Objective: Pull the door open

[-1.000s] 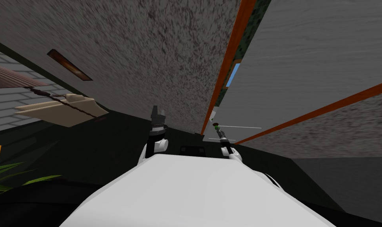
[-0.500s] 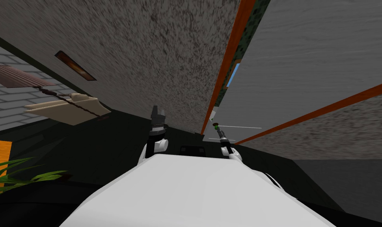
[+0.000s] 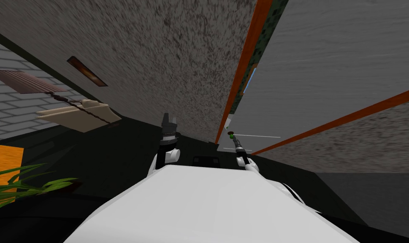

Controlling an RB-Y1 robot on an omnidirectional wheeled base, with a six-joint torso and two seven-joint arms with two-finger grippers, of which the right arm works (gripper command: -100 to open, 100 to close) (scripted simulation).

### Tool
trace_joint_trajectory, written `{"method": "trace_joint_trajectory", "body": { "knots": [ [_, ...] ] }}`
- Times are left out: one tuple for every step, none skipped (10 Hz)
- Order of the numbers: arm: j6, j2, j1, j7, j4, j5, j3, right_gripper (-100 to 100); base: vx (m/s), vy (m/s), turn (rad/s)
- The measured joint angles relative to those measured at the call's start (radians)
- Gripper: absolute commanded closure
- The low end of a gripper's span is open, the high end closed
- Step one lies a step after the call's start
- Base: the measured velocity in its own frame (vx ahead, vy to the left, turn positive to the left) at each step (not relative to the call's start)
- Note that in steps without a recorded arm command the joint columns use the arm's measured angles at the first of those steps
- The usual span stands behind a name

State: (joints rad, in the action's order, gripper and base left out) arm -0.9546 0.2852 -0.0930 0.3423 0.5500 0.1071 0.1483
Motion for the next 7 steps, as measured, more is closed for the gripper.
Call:
{"method": "trace_joint_trajectory", "body": {
  "knots": [
    [-0.003, 0.003, -0.009, -0.025, -0.012, -0.014, -0.006, 100, -0.029, -0.011, 0.033],
    [-0.008, 0.005, -0.014, -0.048, -0.023, -0.021, -0.009, 100, -0.008, 0.001, -0.013],
    [-0.003, 0.006, -0.009, -0.061, -0.013, -0.022, -0.012, 100, -0.003, 0.004, -0.017],
    [-0.002, 0.004, -0.01, -0.063, -0.012, -0.023, -0.011, 100, 0.0, 0.0, 0.0],
    [0.025, 0.0, 0.017, -0.066, 0.043, -0.021, -0.013, 100, -0.017, -0.01, 0.045],
    [0.035, 0.004, 0.022, -0.088, 0.052, -0.029, -0.018, 100, -0.02, -0.017, 0.026],
    [0.029, 0.004, 0.02, -0.103, 0.044, -0.035, -0.019, 100, -0.028, -0.015, 0.039]
  ]
}}
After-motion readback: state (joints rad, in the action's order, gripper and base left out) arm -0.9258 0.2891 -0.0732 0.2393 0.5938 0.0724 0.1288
